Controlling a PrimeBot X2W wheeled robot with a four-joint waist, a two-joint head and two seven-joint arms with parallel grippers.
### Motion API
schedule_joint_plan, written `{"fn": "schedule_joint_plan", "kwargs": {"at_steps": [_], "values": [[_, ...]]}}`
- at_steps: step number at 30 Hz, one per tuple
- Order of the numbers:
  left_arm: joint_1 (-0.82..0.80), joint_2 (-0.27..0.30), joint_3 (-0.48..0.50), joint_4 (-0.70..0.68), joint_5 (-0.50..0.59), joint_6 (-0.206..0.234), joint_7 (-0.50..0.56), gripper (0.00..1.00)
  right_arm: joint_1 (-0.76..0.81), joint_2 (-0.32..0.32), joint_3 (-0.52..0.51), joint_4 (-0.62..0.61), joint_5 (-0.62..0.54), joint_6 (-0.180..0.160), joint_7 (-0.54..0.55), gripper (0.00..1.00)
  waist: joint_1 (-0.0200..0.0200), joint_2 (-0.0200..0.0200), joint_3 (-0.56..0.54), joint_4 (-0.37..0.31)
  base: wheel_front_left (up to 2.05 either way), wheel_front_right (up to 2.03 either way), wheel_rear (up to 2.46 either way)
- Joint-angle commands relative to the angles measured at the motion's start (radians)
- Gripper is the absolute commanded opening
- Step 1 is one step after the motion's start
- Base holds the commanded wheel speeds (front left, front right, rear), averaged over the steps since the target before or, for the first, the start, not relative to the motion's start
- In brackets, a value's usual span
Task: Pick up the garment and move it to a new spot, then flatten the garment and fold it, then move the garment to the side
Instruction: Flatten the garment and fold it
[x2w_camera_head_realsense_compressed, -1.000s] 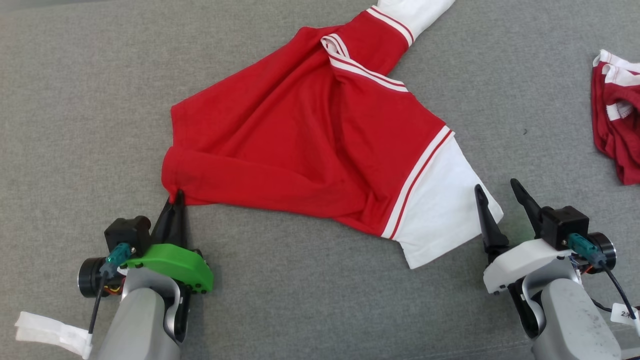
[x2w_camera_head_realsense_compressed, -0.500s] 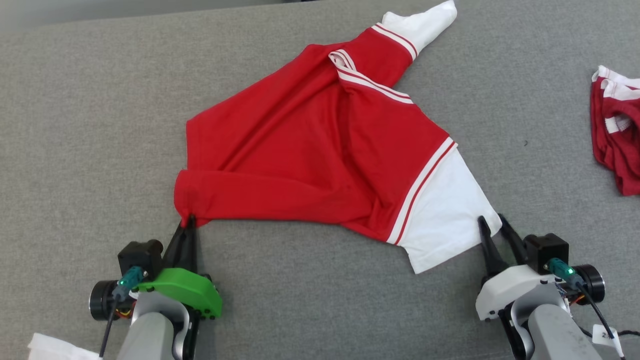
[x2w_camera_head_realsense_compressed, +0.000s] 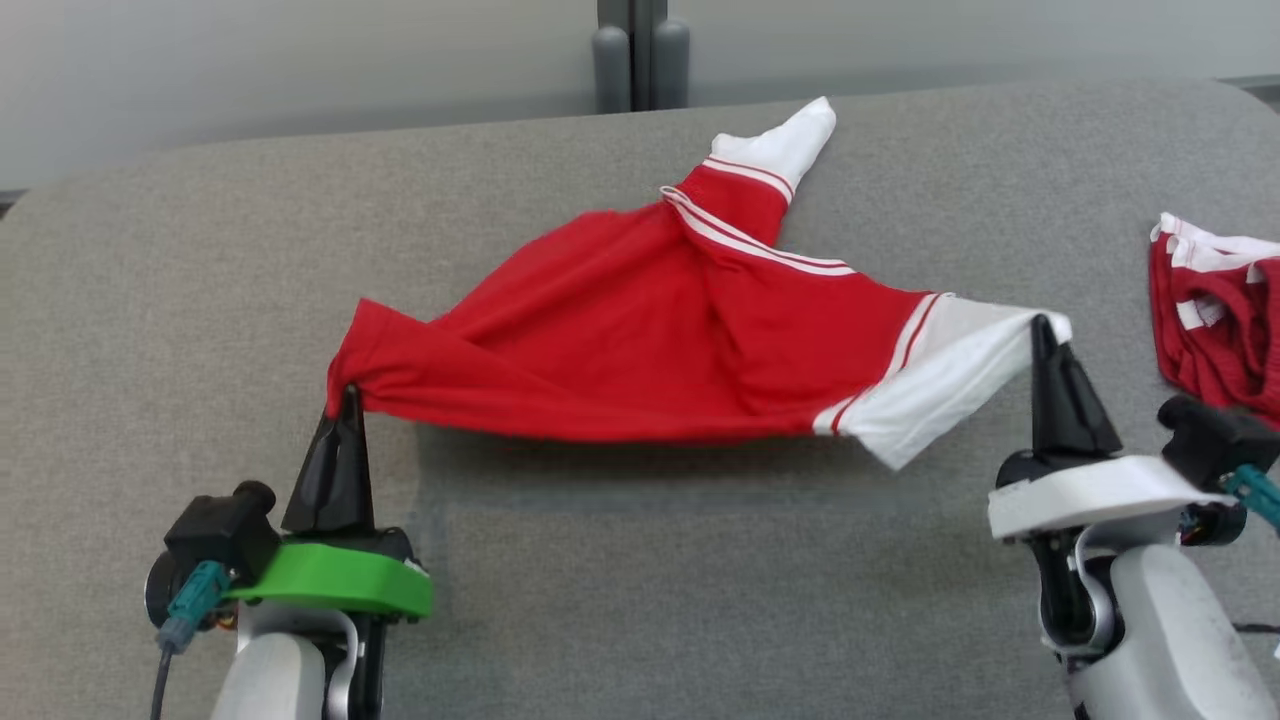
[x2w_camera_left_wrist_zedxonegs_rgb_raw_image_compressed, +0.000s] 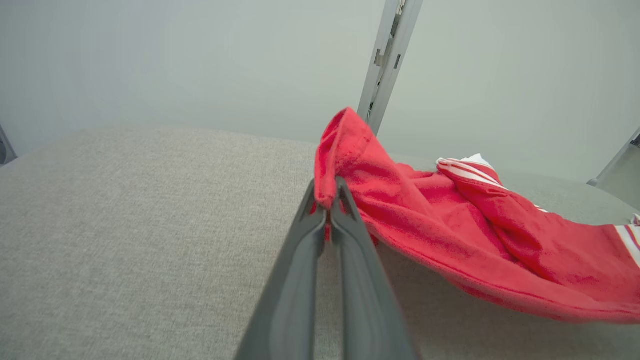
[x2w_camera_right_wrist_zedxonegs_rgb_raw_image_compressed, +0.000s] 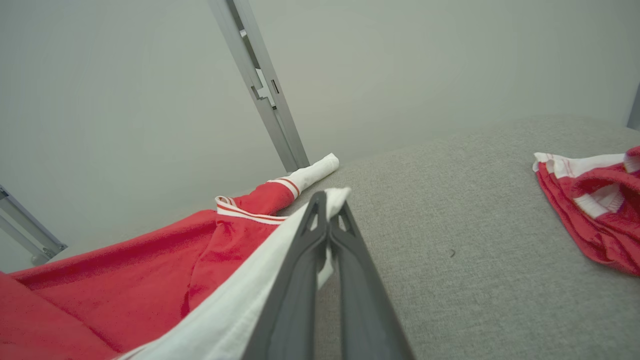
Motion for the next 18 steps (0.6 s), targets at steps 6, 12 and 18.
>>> {"fn": "schedule_joint_plan", "kwargs": {"at_steps": [6, 12, 18], "values": [[-0.029, 0.040, -0.022, -0.127, -0.038, -0.003, 0.000, 0.00, -0.082, -0.004, -0.009, -0.106, 0.120, -0.001, 0.000, 0.00, 0.0000, 0.0000, -0.108, 0.008, 0.00, 0.00, 0.00], [-0.054, 0.055, -0.045, -0.147, -0.107, -0.003, 0.001, 0.00, -0.146, -0.016, 0.001, -0.159, 0.159, -0.001, 0.000, 0.00, 0.0000, 0.0000, -0.124, -0.003, 0.00, 0.00, 0.00], [-0.162, 0.124, -0.085, -0.230, -0.218, -0.003, 0.101, 0.00, -0.269, -0.047, 0.009, -0.247, 0.183, -0.001, 0.009, 0.00, 0.0000, 0.0000, -0.097, -0.007, 0.00, 0.00, 0.00]]}}
